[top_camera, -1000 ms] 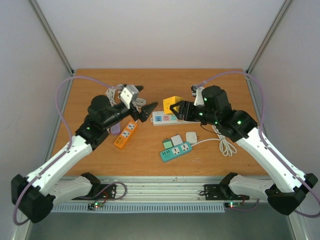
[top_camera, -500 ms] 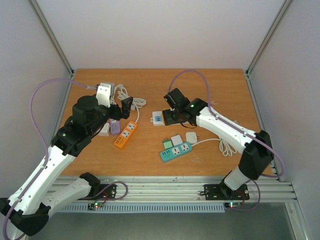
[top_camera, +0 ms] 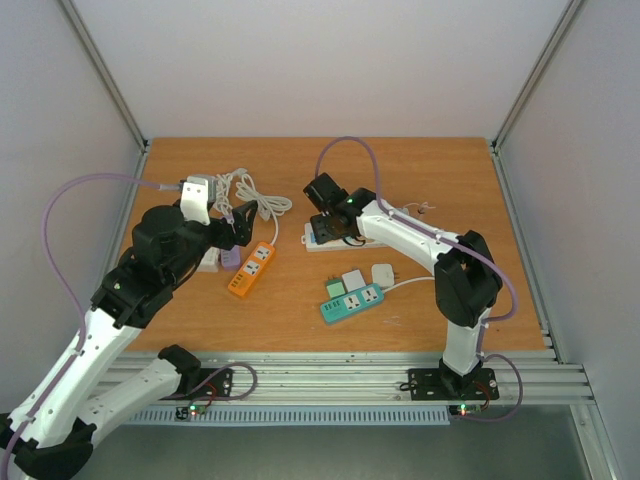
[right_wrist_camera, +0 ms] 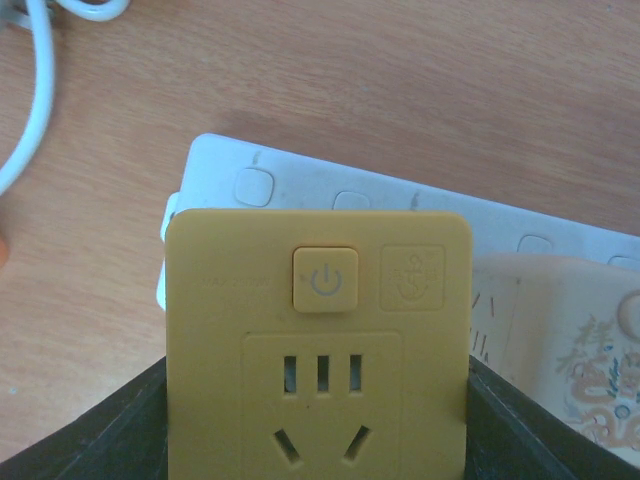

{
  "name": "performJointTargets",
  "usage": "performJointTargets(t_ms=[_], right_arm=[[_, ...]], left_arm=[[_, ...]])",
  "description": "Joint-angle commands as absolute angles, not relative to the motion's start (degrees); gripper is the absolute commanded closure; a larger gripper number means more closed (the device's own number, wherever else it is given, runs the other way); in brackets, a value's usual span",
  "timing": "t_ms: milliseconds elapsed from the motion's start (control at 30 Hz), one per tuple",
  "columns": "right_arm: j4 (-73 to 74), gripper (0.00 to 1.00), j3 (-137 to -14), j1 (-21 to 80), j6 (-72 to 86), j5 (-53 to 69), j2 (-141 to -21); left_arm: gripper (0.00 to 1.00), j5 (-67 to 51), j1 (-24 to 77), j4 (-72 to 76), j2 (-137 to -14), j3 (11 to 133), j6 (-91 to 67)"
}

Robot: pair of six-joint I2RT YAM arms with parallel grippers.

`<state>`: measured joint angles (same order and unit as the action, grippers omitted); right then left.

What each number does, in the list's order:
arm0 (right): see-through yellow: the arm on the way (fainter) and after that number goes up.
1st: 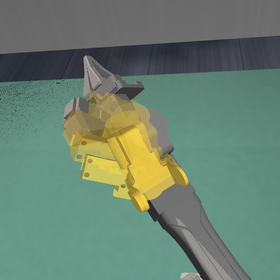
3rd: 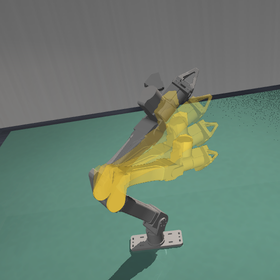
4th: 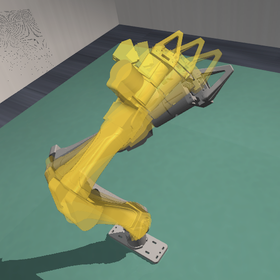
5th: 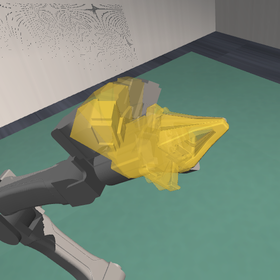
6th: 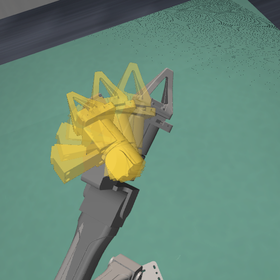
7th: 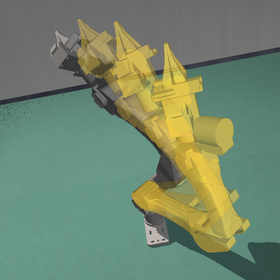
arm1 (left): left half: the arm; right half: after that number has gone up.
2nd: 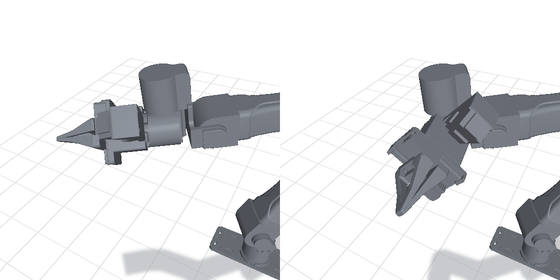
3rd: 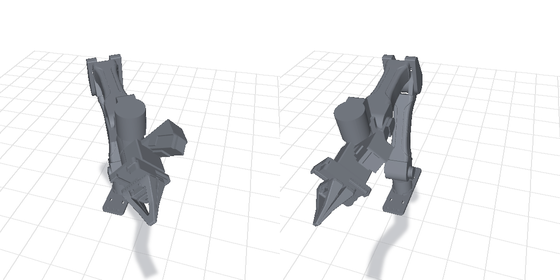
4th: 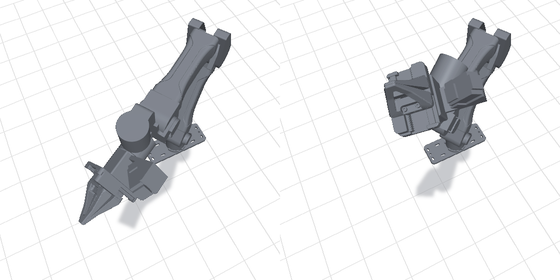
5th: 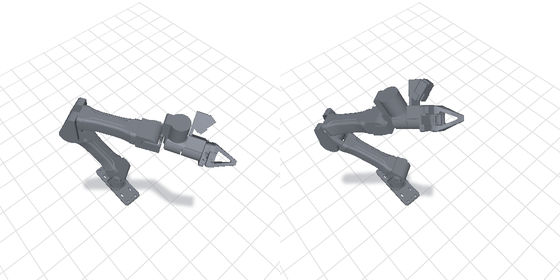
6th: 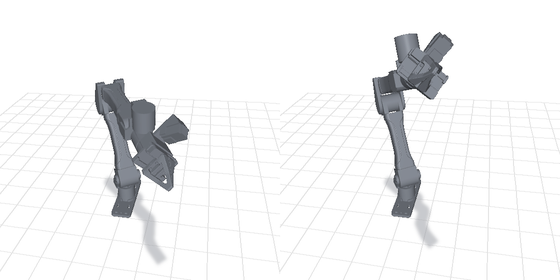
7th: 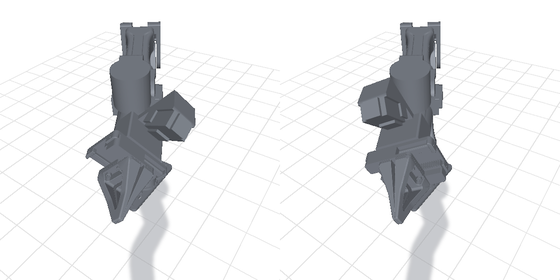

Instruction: Insert the plug

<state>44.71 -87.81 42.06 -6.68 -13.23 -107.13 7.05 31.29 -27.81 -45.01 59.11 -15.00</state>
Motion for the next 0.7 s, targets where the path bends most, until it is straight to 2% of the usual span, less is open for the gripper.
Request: performJointTargets(t_ms=[0,667], right_arm=[[43.4,0.51,-89.2,42.2,-6.4,-16.8,-107.7],[46.4,0.51,-89.8,40.7,-0.7,-14.7,-110.1]], left_arm=[[0.01,7.6,31.2,-25.0,-44.4,58.6,-16.0],[0.01,7.1,31.2,-25.3,-45.5,57.5,-16.7]])
